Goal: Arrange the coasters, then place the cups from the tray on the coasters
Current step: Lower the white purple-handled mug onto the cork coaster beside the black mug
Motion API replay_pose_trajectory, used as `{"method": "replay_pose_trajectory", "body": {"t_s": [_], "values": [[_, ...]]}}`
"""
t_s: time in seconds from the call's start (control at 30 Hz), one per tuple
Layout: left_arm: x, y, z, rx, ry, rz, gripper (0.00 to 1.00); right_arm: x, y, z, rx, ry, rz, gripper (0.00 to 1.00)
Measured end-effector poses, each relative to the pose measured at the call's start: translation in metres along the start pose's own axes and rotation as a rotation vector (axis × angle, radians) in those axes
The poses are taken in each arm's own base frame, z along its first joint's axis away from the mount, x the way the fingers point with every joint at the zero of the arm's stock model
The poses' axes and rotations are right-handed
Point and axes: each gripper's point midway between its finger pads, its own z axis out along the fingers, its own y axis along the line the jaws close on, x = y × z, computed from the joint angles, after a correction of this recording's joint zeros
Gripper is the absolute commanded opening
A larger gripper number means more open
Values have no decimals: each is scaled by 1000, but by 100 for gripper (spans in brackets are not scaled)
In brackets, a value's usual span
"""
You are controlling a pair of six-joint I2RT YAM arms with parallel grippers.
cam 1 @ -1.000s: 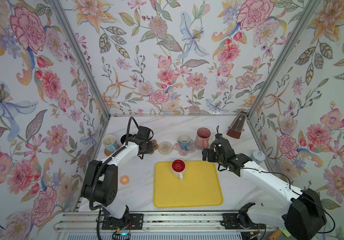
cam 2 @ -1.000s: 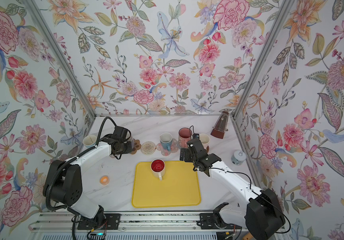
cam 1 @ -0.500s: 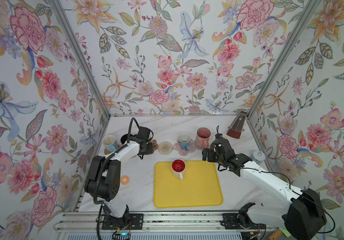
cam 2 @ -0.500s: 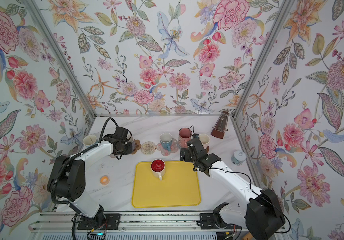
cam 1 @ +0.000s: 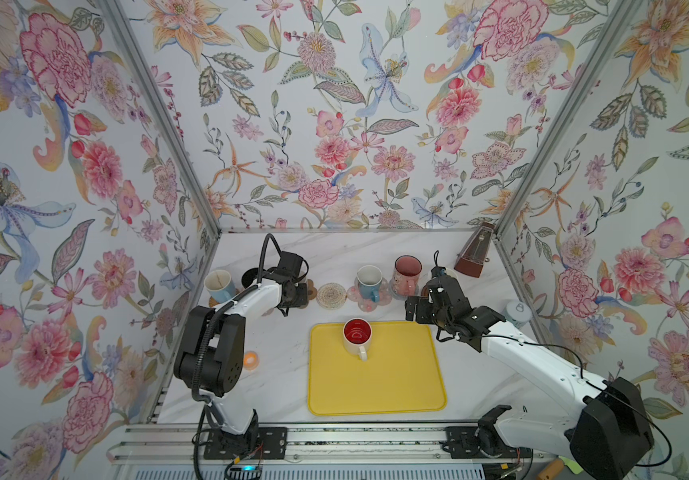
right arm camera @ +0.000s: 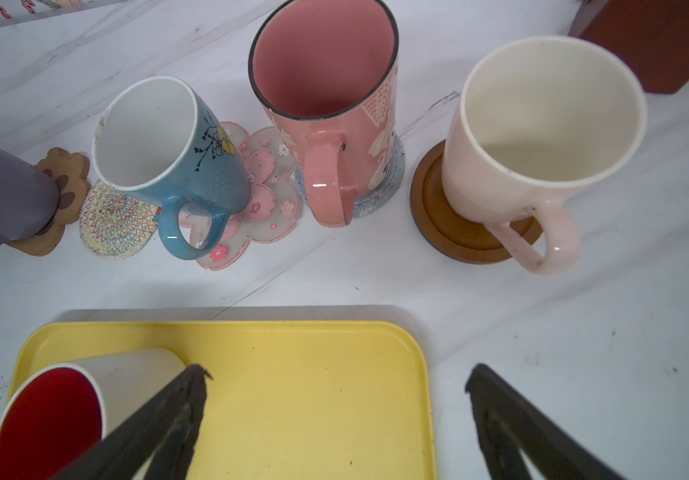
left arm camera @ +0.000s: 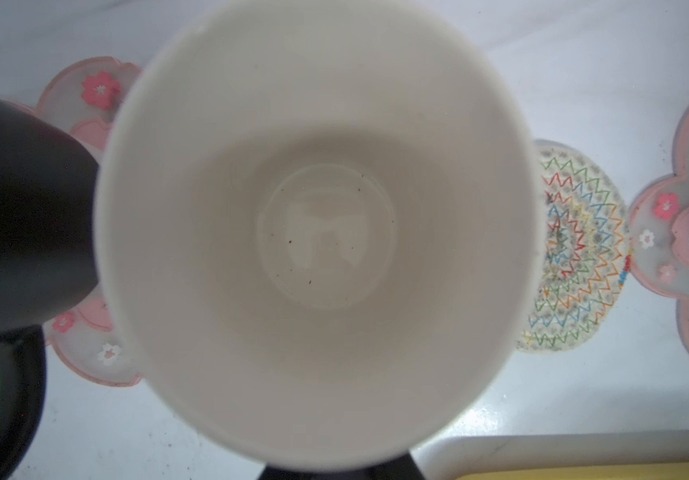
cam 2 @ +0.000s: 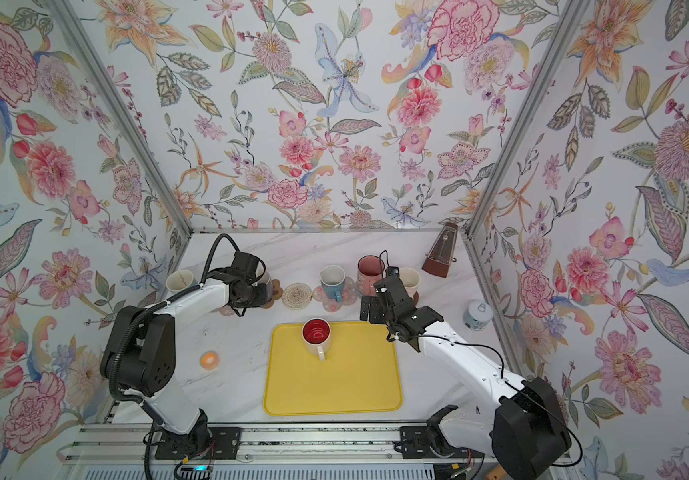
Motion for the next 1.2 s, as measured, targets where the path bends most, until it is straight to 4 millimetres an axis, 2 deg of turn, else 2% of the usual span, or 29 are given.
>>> {"method": "replay_pose_trajectory", "body": {"t_s": [0.63, 0.7, 0.97, 1.07, 1.2], "values": [[-4, 0, 3, 0, -6, -4, 0, 3, -1, 1, 6, 11, 1, 99], [-4, 0, 3, 0, -5, -3, 6, 3, -1, 1, 6, 11, 1, 99], [-6, 0, 3, 0, -10, -5, 41, 3, -1, 1, 7, 12, 4, 99], [-7, 0, 3, 0, -18, -6, 49, 3, -1, 1, 7, 12, 4, 99], [-12, -1, -3, 5, -36, -12, 75, 3, -1, 1, 6, 12, 4, 99]]}}
